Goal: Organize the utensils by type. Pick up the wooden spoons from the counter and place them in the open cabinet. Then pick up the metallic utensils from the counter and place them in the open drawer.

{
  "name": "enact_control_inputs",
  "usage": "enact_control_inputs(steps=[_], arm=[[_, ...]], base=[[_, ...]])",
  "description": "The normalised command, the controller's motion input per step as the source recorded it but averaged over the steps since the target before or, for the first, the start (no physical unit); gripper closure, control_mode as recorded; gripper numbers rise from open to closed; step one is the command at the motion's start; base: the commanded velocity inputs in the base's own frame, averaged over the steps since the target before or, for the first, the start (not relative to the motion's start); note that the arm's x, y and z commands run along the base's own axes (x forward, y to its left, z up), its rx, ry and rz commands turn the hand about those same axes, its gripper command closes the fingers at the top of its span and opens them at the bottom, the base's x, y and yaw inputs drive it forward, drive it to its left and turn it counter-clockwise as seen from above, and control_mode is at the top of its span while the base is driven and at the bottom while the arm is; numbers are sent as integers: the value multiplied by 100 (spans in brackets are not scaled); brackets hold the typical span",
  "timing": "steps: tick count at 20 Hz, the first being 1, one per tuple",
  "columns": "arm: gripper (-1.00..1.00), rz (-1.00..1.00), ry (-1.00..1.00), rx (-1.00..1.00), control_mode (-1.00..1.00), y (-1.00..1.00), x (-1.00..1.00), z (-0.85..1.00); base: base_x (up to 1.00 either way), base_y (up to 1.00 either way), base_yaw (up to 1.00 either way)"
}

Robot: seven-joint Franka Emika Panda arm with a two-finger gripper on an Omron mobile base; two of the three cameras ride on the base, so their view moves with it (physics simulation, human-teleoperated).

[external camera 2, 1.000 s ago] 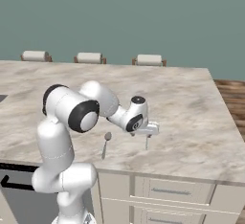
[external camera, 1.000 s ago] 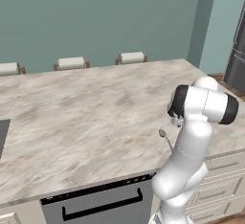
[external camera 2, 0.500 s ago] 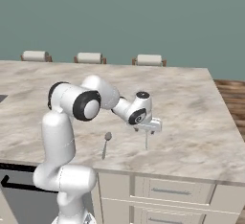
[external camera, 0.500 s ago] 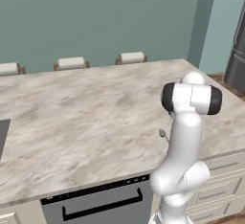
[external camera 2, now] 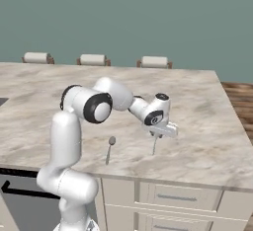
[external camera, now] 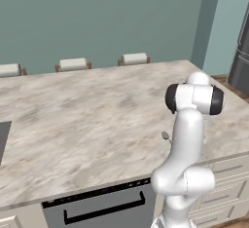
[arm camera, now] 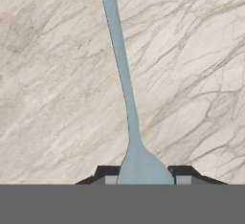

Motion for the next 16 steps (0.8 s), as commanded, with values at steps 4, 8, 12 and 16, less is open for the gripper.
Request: enact_control_inputs(steps=[4, 8, 12, 16], arm=[[100, 0, 0, 0, -100, -62, -55, -45], [100, 0, 0, 0, -100, -43, -73, -41], [100, 0, 0, 0, -100, -32, -58, -24], [100, 0, -12, 0, -100, -21, -68, 19]], base=[[0, 0, 0], [0, 0, 0], [0, 0, 0], [0, 0, 0]])
